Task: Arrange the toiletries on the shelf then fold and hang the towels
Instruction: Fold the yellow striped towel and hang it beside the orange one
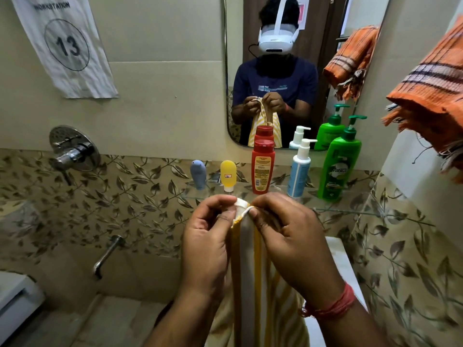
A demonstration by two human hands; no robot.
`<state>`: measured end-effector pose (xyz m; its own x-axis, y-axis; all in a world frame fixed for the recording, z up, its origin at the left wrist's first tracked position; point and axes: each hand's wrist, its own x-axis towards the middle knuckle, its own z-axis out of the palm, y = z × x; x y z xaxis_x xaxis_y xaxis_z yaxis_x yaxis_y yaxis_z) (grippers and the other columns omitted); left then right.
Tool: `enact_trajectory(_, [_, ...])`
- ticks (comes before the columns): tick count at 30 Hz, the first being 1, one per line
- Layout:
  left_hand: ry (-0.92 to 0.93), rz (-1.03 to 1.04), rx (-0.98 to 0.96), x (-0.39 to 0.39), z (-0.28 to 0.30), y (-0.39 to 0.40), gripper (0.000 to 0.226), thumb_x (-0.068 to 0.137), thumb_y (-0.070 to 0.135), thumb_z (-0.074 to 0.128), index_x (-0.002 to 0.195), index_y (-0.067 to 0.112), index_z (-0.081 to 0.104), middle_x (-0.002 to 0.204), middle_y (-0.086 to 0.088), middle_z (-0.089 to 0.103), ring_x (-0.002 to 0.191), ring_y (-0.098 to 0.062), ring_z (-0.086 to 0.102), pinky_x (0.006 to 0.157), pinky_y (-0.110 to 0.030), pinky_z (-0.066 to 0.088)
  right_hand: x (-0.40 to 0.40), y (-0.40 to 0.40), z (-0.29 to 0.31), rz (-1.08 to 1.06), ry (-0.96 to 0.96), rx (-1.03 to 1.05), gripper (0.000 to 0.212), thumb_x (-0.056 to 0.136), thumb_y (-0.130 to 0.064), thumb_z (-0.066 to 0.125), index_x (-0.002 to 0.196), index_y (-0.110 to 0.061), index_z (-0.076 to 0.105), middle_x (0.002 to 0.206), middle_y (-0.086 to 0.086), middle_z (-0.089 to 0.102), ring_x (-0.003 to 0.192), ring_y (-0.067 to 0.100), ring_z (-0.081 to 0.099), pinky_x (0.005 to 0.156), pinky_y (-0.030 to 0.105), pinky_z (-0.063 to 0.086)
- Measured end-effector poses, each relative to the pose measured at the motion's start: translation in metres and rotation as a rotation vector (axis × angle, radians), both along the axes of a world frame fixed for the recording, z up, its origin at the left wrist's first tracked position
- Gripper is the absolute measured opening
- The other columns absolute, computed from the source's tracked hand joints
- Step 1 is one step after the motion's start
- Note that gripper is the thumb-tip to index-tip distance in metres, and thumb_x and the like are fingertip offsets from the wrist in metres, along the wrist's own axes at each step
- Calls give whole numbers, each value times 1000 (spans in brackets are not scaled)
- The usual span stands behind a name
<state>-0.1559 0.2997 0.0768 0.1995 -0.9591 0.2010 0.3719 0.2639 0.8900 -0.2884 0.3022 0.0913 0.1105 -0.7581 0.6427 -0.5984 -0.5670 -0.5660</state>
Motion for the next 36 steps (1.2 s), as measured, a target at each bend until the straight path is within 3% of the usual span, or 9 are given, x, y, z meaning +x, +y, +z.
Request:
enact_trajectory(5, [38, -10, 76, 0, -4, 7, 29, 95, 4, 56, 91, 22, 78, 99, -9, 76, 91, -23, 72, 75, -35, 57, 10, 5, -6, 1, -30, 16, 4, 92, -27, 67, 95, -28, 69, 80, -17, 67, 76, 0, 65, 62, 16, 49])
enact_trajectory(8, [91, -36, 84, 0, -8, 9, 19, 89, 18, 61, 98, 18, 78, 106, -16, 74, 93, -24, 71, 72, -31, 56, 17, 5, -11, -57, -253, 26, 9, 94, -18, 65, 89, -26, 67, 73, -13, 65, 72, 3, 64, 59, 15, 47])
enact_trajectory(13, [52, -101, 21, -3, -15, 16, 21, 84, 19, 72, 104, 22, 77, 114, -10, 74, 113, -26, 69, 97, -39, 55, 38, 7, -21, -51, -585, 161, 14, 96, -14, 60, 87, -23, 63, 79, -6, 68, 73, 9, 65, 63, 28, 54])
enact_trajectory(21, [-153, -3, -23, 5, -28, 8, 24, 91, 13, 61, 112, 20, 69, 111, -1, 75, 109, -17, 71, 91, -28, 57, 62, 2, -29, -90, -720, 260, 10, 96, -14, 60, 89, -20, 65, 80, 1, 72, 75, 14, 70, 68, 35, 59])
enact_trajectory(25, [-73, -21, 29, 13, -32, 3, 28, 94, 15, 56, 119, 25, 65, 115, -7, 74, 112, -23, 70, 95, -37, 54, 67, 2, -32, -120, -614, 241, 7, 96, -18, 62, 91, -22, 64, 83, -5, 71, 78, 11, 69, 69, 36, 58])
enact_trajectory(27, [-35, -42, 58, 18, -34, 1, 31, 100, 7, 49, 119, 26, 65, 113, -7, 75, 111, -23, 70, 95, -39, 54, 64, 1, -34, -162, -365, 166, 5, 95, -24, 64, 98, -27, 63, 88, -12, 70, 81, 8, 68, 68, 33, 56])
enact_trajectory(30, [-33, -71, 75, 25, -33, -4, 36, 102, 4, 47, 122, 28, 65, 115, -6, 75, 113, -21, 69, 97, -40, 52, 58, -3, -38, -246, 2, -14, 23, 92, -31, 63, 116, -30, 64, 98, -12, 73, 83, 3, 67, 69, 21, 55])
enact_trajectory(34, [8, -117, 97, 25, -30, -8, 30, 99, 5, 49, 115, 24, 66, 109, -3, 77, 107, -18, 72, 91, -34, 56, 63, -4, -36, -303, -43, -136, 21, 92, -24, 64, 110, -17, 72, 99, -4, 75, 87, 6, 69, 74, 17, 54])
enact_trajectory(36, [23, -131, 95, 24, -29, -9, 28, 99, 3, 50, 107, 22, 69, 104, -5, 77, 102, -18, 73, 86, -31, 57, 69, -3, -33, -301, -180, -100, 12, 91, -19, 68, 102, -17, 73, 93, -9, 73, 84, 4, 68, 71, 16, 52])
